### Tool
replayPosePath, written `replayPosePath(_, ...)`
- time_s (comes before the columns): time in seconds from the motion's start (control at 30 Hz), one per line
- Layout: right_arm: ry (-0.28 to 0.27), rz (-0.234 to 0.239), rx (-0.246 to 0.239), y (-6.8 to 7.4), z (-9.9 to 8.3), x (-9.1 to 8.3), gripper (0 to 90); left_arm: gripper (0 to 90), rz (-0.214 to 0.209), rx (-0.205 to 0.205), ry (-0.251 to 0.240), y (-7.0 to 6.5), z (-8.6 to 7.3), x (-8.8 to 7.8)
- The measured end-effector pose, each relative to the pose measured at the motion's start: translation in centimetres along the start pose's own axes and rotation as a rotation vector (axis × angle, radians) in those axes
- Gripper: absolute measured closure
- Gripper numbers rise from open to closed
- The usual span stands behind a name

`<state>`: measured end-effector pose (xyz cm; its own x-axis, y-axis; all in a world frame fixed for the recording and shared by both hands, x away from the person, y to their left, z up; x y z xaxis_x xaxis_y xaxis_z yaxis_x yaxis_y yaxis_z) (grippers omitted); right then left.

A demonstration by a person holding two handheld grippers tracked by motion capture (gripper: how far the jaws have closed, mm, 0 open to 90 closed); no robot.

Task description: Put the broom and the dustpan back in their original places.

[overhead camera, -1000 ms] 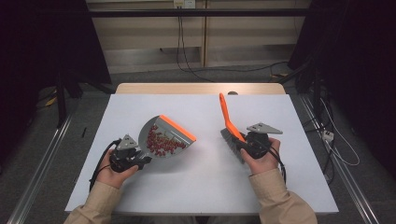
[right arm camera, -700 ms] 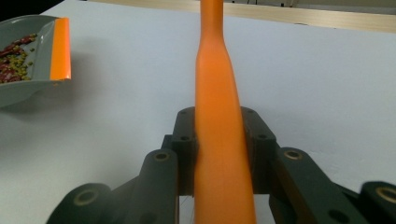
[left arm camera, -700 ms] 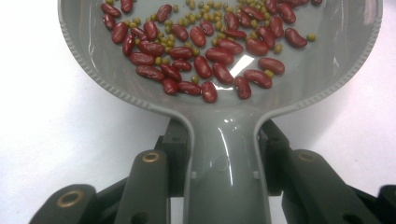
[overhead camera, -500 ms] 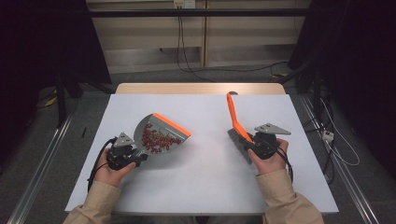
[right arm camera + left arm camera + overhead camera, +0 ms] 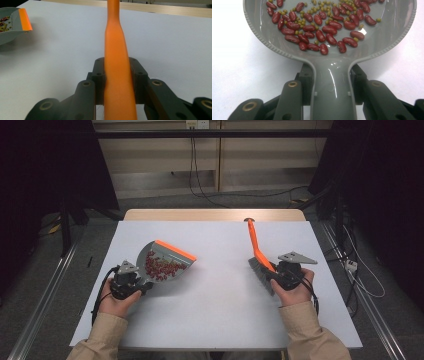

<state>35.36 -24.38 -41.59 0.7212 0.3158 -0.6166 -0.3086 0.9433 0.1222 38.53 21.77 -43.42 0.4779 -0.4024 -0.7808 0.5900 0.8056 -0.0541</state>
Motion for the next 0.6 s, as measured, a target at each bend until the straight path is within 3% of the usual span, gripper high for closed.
replayPosePath(0.2,0.004,-0.024,-0.011,-1.0,0.1,-0.4,71.0,64.1,0.015,-0.028,0.010,0.5,-0.2,0.1)
replayPosePath(0.43,0.009,-0.067,0.015,-3.1,-0.5,-1.3,71.0,64.1,0.036,-0.063,0.023,0.9,-0.3,0.4)
replayPosePath(0.6,0.018,-0.081,0.028,-3.9,-1.0,-1.5,71.0,64.1,0.052,-0.076,0.035,1.0,-0.3,0.7)
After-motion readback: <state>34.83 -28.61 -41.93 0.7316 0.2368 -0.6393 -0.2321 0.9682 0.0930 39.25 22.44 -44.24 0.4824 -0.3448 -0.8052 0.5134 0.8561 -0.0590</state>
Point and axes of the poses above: each handheld gripper's, and its own axes: x roughly forward along the jaws, z roughly out of its top, y roughly to its left, the point moved 1 cm from there along x, roughly forward along the jaws, and after that the axes turned 5 degrees about y, right-handed, at the moved point
